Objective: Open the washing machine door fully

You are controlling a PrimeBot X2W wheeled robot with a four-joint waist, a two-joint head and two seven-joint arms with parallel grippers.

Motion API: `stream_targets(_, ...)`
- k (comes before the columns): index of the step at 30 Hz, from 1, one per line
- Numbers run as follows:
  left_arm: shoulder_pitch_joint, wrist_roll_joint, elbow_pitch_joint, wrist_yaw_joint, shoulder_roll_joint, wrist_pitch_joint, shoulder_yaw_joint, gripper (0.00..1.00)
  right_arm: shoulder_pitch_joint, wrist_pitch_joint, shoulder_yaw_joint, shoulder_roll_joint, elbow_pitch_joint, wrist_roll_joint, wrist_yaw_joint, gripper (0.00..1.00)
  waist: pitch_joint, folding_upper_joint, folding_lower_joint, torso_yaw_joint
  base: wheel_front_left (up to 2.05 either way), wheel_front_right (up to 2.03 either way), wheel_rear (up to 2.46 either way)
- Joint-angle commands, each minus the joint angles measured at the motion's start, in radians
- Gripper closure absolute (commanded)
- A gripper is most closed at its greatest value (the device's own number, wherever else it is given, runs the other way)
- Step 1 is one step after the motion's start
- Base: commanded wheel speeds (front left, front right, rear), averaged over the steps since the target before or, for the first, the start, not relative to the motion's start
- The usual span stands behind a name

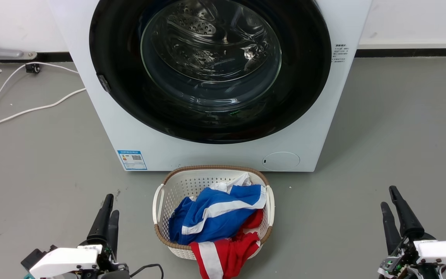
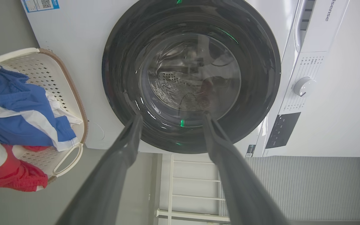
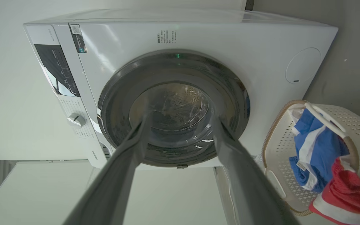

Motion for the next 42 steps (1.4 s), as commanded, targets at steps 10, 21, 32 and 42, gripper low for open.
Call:
stream_targets(10, -0.01, 0.194, -0.096, 0.048, 0.004, -0.057, -0.002, 0.0, -0.002, -0.056, -0.02, -0.003, -0.088, -0.216, 0.002, 0.0, 0.005, -0.0001, 0.0, 0.001, 0.0, 0.0, 0.0)
stream_targets(21, 0.001, 0.459, -0.174, 0.117, 0.004, -0.104, -0.043, 0.0, 0.016, -0.102, 0.003, -0.003, -0.193, -0.493, 0.002, 0.0, 0.009, -0.0001, 0.0, 0.001, 0.0, 0.0, 0.0)
stream_targets(32, 0.018, 0.735, -0.215, 0.175, 0.018, -0.152, -0.109, 0.0, 0.052, -0.15, 0.046, -0.003, -0.256, -0.812, 0.002, 0.0, 0.008, -0.0001, 0.0, 0.004, 0.0, 0.0, 0.0)
stream_targets(42, 0.026, 0.855, -0.24, 0.203, 0.036, -0.182, -0.152, 0.0, 0.069, -0.18, 0.049, -0.003, -0.283, -0.962, 0.002, 0.0, 0.008, -0.0001, 0.0, 0.006, 0.0, 0.0, 0.0)
